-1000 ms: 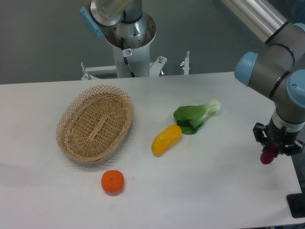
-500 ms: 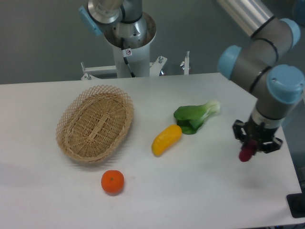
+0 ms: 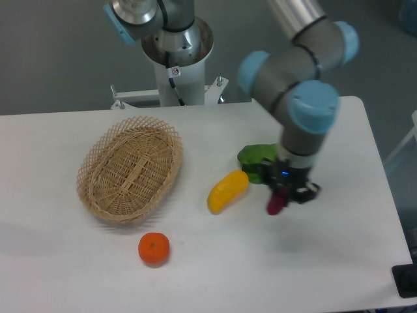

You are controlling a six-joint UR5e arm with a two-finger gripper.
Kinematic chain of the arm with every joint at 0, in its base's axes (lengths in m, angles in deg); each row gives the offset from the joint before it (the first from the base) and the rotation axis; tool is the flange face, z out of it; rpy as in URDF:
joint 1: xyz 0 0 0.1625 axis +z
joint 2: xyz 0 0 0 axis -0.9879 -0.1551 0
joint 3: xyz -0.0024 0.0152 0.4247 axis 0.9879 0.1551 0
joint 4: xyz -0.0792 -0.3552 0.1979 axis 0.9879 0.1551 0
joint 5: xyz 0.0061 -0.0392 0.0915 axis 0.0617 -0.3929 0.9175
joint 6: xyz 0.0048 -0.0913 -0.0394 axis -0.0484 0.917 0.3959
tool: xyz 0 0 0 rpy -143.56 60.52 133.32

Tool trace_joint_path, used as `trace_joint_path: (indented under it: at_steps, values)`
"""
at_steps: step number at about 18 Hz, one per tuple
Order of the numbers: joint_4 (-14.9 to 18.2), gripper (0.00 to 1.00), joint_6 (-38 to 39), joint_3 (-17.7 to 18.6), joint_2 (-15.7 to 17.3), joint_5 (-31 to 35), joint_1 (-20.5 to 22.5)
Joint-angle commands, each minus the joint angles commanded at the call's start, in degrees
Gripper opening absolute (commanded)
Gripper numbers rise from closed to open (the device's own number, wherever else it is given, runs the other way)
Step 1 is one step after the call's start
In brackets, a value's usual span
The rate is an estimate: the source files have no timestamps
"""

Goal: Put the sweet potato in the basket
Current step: 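Carry the held sweet potato over the banana toward the wicker basket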

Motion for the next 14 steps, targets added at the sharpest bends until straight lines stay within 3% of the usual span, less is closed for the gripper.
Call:
trace_joint_path:
  at_steps: [3, 9, 14]
  values:
    - [-0.5, 0.22, 0.7, 3.0, 3.0, -0.1, -4.7]
    - [-0.6, 0.22, 1.9, 5.0, 3.1, 0.1, -13.9]
    - [-0.8, 0.22, 1.5, 12.2, 3.9, 0.4, -17.9]
